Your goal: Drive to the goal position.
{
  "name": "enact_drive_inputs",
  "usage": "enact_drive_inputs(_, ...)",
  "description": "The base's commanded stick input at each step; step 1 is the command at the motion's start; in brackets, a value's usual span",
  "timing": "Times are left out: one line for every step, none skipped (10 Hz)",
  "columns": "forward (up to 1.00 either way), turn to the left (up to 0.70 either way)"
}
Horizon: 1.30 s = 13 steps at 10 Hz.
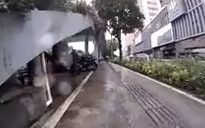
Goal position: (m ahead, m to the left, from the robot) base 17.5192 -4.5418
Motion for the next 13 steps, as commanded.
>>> enact_drive_inputs(0.70,0.00)
enact_drive_inputs(0.70,0.00)
enact_drive_inputs(0.70,0.00)
enact_drive_inputs(0.70,0.00)
enact_drive_inputs(0.70,0.00)
enact_drive_inputs(0.70,0.00)
enact_drive_inputs(0.70,0.00)
enact_drive_inputs(0.70,0.00)
enact_drive_inputs(0.70,0.00)
enact_drive_inputs(0.70,0.00)
enact_drive_inputs(0.70,0.00)
enact_drive_inputs(0.70,0.00)
enact_drive_inputs(0.70,0.00)
